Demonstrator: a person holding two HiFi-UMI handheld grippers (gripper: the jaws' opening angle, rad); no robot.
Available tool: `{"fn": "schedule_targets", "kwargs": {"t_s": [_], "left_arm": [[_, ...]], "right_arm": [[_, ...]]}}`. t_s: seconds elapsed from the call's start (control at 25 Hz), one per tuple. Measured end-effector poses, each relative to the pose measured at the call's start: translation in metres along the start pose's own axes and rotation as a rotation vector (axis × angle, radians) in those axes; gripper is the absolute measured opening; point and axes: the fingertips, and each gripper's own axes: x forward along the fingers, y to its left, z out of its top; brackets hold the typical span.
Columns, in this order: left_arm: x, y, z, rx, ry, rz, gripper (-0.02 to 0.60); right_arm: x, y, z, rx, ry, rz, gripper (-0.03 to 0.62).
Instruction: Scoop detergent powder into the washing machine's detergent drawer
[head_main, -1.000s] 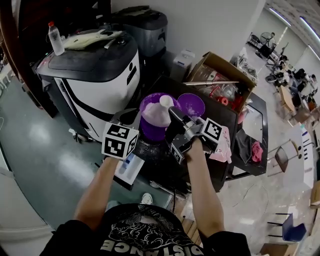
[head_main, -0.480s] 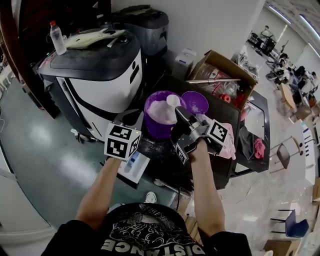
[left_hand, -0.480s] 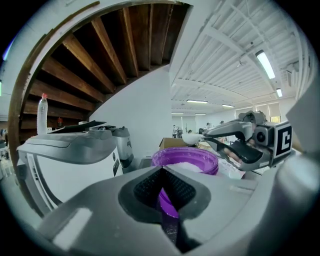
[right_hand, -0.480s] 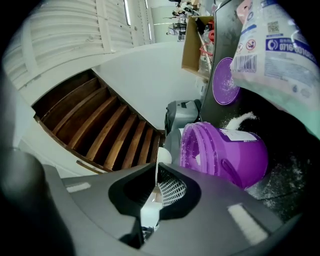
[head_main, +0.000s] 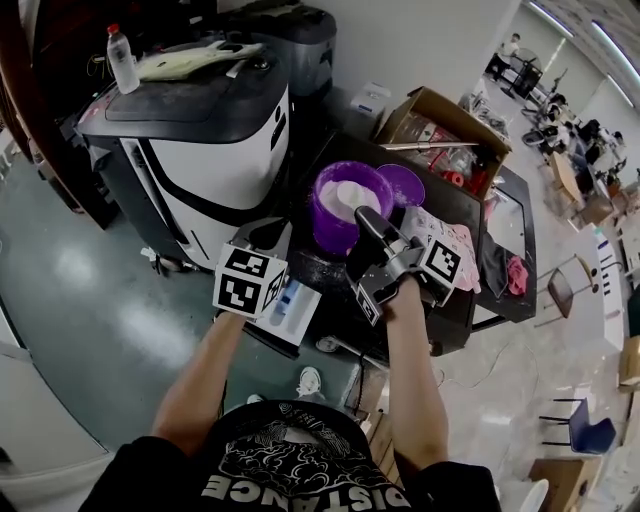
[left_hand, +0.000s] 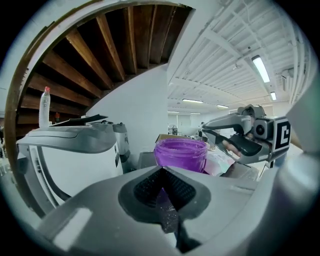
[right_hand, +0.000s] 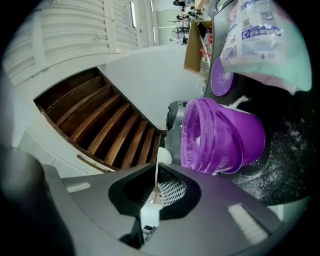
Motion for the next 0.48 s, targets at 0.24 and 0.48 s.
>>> {"fn": "schedule_targets", "kwargs": {"t_s": [0.24, 0.48], "left_arm": [[-0.024, 0.009, -0.012, -0.009, 0.001, -0.018, 0.001], [-0.045, 0.022, -0.034, -0.027, 0.015, -0.025, 0.000]], "right_arm": [[-0.001, 0.001, -0.037, -0.027, 0.021, 0.000, 0.037], [-0.002, -0.016, -0.071, -0.020, 0.026, -0.021, 0.037]]}}
